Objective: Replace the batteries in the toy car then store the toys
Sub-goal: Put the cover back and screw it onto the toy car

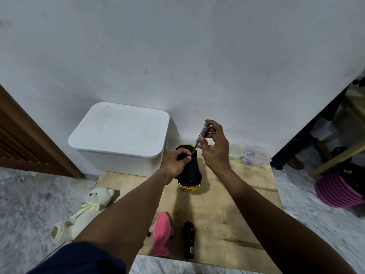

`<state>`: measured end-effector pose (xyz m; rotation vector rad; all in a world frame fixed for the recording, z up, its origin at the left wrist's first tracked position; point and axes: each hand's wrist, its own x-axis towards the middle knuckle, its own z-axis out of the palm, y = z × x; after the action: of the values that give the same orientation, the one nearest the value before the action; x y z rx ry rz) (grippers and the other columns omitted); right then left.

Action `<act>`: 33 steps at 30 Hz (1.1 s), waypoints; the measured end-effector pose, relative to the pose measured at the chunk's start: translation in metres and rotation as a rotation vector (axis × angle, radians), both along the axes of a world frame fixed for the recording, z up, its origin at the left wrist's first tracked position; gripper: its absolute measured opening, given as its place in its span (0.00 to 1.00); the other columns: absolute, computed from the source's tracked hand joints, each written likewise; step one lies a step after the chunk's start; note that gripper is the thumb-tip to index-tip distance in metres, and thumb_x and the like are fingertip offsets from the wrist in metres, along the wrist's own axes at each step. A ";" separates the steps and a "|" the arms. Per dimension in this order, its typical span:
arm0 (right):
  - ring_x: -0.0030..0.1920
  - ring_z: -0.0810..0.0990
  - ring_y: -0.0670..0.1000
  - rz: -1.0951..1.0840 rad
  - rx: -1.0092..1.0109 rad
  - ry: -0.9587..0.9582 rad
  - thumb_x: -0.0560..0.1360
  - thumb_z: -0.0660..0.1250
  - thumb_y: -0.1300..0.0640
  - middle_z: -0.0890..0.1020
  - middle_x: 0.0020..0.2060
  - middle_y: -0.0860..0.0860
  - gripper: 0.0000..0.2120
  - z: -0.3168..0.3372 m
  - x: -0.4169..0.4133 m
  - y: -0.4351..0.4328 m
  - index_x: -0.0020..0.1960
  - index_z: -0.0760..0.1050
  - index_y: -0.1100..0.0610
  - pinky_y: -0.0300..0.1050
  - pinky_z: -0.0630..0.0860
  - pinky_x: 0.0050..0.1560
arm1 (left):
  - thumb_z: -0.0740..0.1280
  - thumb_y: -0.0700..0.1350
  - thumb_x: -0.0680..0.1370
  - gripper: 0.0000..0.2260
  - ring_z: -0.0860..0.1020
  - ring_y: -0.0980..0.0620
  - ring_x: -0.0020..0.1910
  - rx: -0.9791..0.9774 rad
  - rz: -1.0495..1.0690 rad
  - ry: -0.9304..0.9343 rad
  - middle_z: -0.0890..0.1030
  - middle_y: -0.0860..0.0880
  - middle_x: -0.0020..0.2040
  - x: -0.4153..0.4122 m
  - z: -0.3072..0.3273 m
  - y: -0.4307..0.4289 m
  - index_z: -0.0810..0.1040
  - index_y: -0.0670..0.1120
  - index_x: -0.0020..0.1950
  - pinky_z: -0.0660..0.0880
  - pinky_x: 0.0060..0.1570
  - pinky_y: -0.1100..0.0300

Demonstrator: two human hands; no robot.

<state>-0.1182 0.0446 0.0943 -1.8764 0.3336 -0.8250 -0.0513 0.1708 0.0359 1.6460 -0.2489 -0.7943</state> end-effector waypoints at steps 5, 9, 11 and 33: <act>0.49 0.81 0.58 0.003 0.009 -0.009 0.76 0.67 0.67 0.78 0.50 0.45 0.25 0.001 0.000 0.001 0.66 0.71 0.43 0.58 0.84 0.39 | 0.66 0.46 0.81 0.01 0.80 0.47 0.50 -0.005 -0.008 -0.002 0.80 0.44 0.57 -0.002 0.001 0.001 0.77 0.52 0.51 0.79 0.35 0.59; 0.49 0.81 0.55 0.003 -0.006 0.002 0.76 0.68 0.66 0.78 0.52 0.47 0.25 -0.001 0.000 0.003 0.66 0.71 0.44 0.59 0.83 0.39 | 0.65 0.46 0.81 0.01 0.79 0.47 0.50 -0.002 -0.021 0.003 0.80 0.44 0.57 -0.003 0.001 0.002 0.77 0.52 0.51 0.77 0.33 0.60; 0.49 0.81 0.54 0.004 -0.025 0.004 0.76 0.68 0.65 0.78 0.53 0.48 0.24 -0.003 -0.001 0.004 0.67 0.70 0.45 0.59 0.83 0.40 | 0.65 0.46 0.81 0.02 0.79 0.47 0.49 -0.001 -0.017 0.004 0.80 0.44 0.56 -0.003 0.001 0.003 0.77 0.52 0.51 0.77 0.34 0.60; 0.51 0.81 0.52 0.058 -0.078 0.010 0.78 0.62 0.66 0.79 0.52 0.51 0.23 -0.007 -0.003 0.007 0.67 0.70 0.45 0.59 0.83 0.42 | 0.65 0.48 0.81 0.06 0.80 0.46 0.48 0.020 -0.010 -0.012 0.81 0.43 0.54 -0.002 -0.002 0.007 0.78 0.57 0.45 0.77 0.34 0.58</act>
<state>-0.1209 0.0520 0.0870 -1.9540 0.2557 -0.7998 -0.0534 0.1777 0.0336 1.6701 -0.2586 -0.7973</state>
